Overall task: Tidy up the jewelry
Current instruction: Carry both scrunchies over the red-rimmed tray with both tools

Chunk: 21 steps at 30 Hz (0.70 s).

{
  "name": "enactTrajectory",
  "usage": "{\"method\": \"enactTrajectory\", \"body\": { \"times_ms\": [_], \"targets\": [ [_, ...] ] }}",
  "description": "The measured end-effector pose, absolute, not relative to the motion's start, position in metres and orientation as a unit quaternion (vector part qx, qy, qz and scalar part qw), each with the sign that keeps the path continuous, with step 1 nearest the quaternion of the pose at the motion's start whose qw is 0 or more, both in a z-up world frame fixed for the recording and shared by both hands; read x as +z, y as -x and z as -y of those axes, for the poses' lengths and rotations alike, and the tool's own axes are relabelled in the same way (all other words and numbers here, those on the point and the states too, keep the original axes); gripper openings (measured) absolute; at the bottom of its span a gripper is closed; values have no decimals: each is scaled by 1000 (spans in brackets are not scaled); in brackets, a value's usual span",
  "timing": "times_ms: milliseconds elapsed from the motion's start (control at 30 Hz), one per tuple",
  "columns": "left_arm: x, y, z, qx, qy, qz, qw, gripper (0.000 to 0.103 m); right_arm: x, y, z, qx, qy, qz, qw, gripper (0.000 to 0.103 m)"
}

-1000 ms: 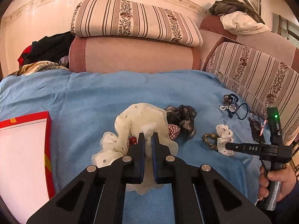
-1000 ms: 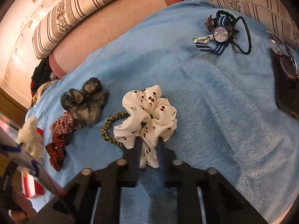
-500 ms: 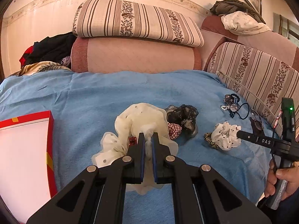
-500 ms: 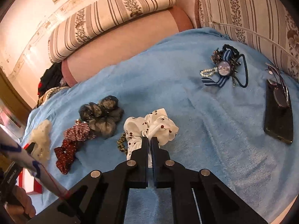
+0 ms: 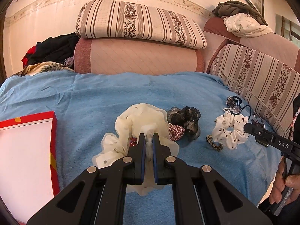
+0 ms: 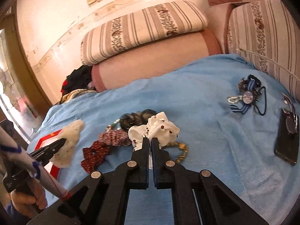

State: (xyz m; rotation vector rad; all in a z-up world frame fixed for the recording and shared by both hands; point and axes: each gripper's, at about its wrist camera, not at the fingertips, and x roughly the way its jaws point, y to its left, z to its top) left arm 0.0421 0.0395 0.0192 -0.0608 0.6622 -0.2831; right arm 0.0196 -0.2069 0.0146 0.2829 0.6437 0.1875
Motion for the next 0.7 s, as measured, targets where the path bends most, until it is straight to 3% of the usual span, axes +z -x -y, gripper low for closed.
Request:
{"method": "enactTrajectory", "body": {
  "times_ms": [700],
  "targets": [
    [36,-24,-105,-83,53,-304,948,7,41,-12,119,171,-123,-306,929,3]
  ]
}}
